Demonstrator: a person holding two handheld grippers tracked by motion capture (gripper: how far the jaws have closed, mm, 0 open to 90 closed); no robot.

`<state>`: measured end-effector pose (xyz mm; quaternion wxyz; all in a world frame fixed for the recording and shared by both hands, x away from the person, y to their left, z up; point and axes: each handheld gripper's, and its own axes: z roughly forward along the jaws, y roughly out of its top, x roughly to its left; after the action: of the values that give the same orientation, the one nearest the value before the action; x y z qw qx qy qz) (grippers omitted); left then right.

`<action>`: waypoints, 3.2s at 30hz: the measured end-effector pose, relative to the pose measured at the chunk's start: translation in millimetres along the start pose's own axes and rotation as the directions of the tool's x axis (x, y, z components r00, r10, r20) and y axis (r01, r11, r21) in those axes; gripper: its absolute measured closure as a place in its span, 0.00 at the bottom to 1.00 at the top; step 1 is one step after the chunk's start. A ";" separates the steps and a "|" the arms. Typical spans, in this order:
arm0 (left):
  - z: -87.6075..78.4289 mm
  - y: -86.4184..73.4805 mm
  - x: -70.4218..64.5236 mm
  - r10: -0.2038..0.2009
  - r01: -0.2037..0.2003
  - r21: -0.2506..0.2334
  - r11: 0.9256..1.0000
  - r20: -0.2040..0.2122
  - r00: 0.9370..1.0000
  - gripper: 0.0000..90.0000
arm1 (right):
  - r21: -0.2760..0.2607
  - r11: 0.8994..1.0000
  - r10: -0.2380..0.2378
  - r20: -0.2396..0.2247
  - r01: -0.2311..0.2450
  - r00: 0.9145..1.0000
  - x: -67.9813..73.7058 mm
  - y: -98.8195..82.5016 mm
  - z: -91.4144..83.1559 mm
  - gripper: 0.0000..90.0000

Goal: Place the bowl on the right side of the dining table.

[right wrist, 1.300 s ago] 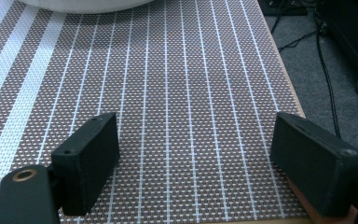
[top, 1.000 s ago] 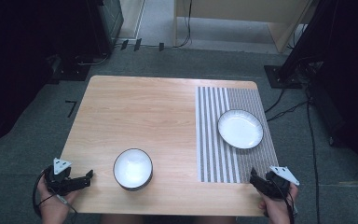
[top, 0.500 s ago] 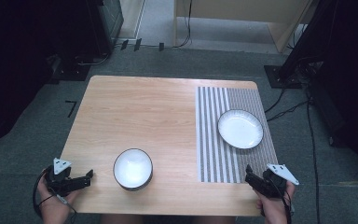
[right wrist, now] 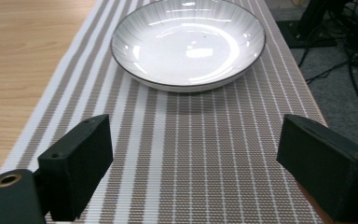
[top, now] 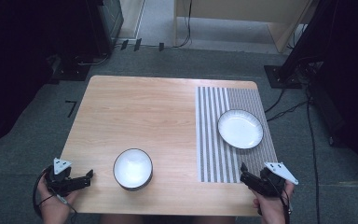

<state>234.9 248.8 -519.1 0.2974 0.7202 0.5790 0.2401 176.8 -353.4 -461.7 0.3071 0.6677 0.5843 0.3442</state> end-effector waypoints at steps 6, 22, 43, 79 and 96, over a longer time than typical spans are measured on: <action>0.0 0.0 -0.1 0.001 -0.001 0.000 1.000 0.001 1.000 0.00 | -0.001 1.000 0.008 -0.038 -0.008 0.999 9.7 4.3 -1.8 0.07; 0.0 0.0 -0.2 0.001 -0.001 0.000 1.000 0.003 1.000 0.00 | 0.004 1.000 -0.029 -0.115 0.029 0.993 43.8 14.3 -4.0 0.06; 0.1 0.0 -0.4 0.003 -0.003 -0.002 1.000 0.007 1.000 0.00 | -0.009 0.996 -0.092 -0.173 0.092 0.981 89.4 21.4 -1.6 0.07; 0.3 0.2 -0.8 0.007 -0.007 0.000 1.000 0.011 1.000 0.00 | -0.015 0.986 -0.162 -0.286 0.164 0.944 161.8 24.5 4.0 0.07; 0.4 0.3 -0.9 0.009 -0.009 0.000 1.000 0.011 1.000 0.00 | -0.010 0.982 -0.180 -0.325 0.187 0.928 181.9 23.6 6.3 0.08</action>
<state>235.2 247.8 -519.2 0.2996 0.7241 0.5742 0.2373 209.9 -176.1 -427.8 0.2305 0.5476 0.6901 0.4131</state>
